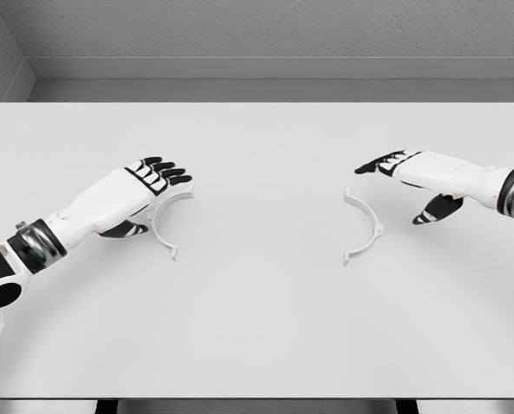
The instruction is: Assemble PVC drainage pipe clamps
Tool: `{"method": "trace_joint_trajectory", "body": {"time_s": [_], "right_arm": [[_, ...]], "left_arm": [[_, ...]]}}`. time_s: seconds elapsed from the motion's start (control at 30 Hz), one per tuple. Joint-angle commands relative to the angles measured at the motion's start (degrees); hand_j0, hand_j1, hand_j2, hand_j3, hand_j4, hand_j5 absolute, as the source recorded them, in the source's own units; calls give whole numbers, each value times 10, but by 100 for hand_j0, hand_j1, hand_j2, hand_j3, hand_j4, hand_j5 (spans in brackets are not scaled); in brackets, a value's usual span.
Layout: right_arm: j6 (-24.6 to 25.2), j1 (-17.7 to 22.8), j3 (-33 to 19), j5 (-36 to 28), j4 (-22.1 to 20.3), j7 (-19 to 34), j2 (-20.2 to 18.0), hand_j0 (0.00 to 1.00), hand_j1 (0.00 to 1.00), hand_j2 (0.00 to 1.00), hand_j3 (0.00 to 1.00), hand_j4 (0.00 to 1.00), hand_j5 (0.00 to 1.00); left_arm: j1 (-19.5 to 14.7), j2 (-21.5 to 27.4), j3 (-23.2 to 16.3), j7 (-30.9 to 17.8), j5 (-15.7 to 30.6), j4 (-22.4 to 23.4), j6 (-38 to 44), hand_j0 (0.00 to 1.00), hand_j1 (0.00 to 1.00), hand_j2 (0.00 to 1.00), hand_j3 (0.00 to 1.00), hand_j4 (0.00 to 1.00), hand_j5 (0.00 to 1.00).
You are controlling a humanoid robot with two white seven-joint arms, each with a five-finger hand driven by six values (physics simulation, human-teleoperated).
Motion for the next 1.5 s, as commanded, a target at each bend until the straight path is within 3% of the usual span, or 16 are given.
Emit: {"method": "trace_joint_trajectory", "body": {"time_s": [0.0, 0.17, 0.47, 0.73, 0.87, 1.47], "right_arm": [[0, 0, 0, -2, 9, 0, 9, 100, 100, 100, 100, 100, 100], [1, 4, 0, -5, 20, 0, 28, 100, 100, 100, 100, 100, 100], [-1, 4, 0, 0, 77, 0, 66, 100, 100, 100, 100, 100, 100], [0, 2, -1, 17, 95, 0, 90, 100, 100, 100, 100, 100, 100], [0, 1, -1, 17, 97, 0, 93, 100, 100, 100, 100, 100, 100], [0, -4, -4, 30, 128, 0, 115, 100, 100, 100, 100, 100, 100]], "left_arm": [[0, 3, 5, 0, 4, 3, 1, 100, 100, 100, 100, 100, 100], [-11, 3, 5, -4, 4, 21, 1, 100, 100, 100, 100, 100, 100], [-21, -3, -1, -66, 1, 35, 1, 100, 100, 100, 100, 100, 100], [-38, -28, 6, -66, 1, 34, 1, 100, 100, 100, 100, 100, 100], [-38, -29, 1, -67, -16, 37, 1, 100, 100, 100, 100, 100, 100], [-40, -25, 13, -73, -16, 43, 1, 100, 100, 100, 100, 100, 100]]}}
